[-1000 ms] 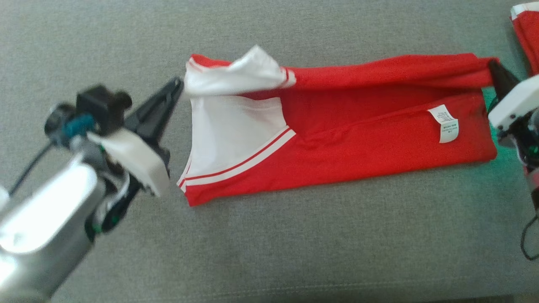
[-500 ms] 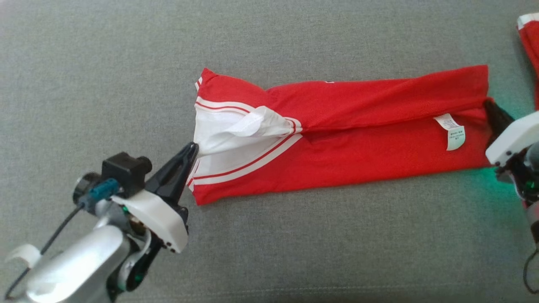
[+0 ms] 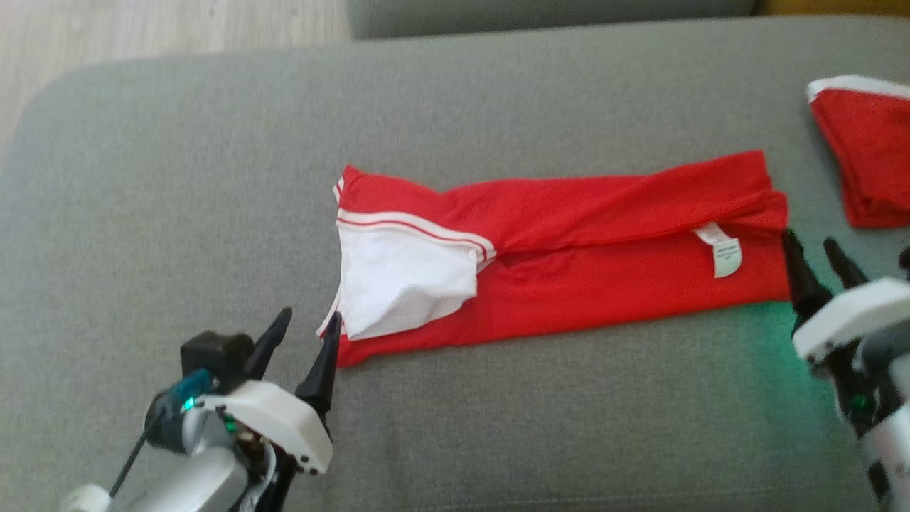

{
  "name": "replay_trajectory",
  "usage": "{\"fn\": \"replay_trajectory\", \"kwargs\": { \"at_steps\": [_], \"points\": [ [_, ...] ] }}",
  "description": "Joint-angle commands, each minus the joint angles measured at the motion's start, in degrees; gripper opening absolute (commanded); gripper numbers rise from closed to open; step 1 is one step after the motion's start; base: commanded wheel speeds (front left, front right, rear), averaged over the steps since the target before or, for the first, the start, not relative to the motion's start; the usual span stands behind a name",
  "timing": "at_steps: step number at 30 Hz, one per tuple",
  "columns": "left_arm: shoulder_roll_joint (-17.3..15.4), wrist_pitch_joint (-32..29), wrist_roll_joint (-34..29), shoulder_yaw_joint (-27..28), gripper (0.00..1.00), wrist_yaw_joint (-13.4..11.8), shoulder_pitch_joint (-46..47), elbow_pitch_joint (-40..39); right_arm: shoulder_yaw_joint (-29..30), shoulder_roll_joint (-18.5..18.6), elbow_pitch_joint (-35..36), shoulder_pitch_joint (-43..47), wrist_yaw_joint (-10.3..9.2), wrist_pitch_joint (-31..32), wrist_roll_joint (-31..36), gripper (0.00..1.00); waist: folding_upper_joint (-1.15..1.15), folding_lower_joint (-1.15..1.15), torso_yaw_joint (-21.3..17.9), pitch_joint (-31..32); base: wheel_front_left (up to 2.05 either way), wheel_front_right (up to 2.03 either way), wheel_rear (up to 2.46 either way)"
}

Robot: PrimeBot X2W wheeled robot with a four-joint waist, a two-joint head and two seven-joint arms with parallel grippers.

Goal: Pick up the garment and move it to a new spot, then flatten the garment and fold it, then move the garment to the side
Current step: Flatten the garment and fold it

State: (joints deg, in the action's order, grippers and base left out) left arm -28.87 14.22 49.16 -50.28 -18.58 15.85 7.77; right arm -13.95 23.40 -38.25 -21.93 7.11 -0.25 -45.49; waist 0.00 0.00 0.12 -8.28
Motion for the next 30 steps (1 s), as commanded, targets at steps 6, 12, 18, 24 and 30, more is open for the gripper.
{"fn": "replay_trajectory", "kwargs": {
  "at_steps": [6, 12, 18, 24, 30],
  "points": [
    [3.8, 0.8, -6.2, 10.8, 1.00, -1.5, -5.9, -3.6, 0.5, -1.6, 3.8, 5.9, 0.37, -7.8, 4.4, 1.00, 0.00, 0.00, -0.7, 5.5, 0.00, 0.00, 0.00],
    [9.7, 0.8, -15.0, 20.3, 1.00, -0.3, -14.4, -7.0, 1.8, -4.2, 4.7, 9.6, 0.37, -12.2, 10.8, 1.00, 0.00, 0.00, -0.7, 8.0, 0.00, 0.00, 0.00],
    [15.2, 0.8, -24.0, 26.5, 1.00, 2.3, -21.0, -9.0, 4.3, -7.3, 6.6, 12.4, 0.37, -13.7, 15.3, 1.00, 0.00, 0.00, -0.4, 9.4, 0.00, 0.00, 0.00],
    [18.7, 0.8, -29.9, 29.9, 1.00, 4.0, -24.6, -9.4, 7.0, -9.1, 6.8, 13.5, 0.37, -13.7, 16.9, 1.00, 0.00, 0.00, 0.5, 10.1, 0.00, 0.00, 0.00],
    [20.9, 0.8, -35.9, 31.7, 1.00, 5.8, -26.5, -9.4, 11.5, -10.3, 3.2, 10.4, 0.37, -9.7, 18.0, 1.00, 0.00, 0.00, 2.8, 10.2, 0.00, 0.00, 0.00]
  ]
}}
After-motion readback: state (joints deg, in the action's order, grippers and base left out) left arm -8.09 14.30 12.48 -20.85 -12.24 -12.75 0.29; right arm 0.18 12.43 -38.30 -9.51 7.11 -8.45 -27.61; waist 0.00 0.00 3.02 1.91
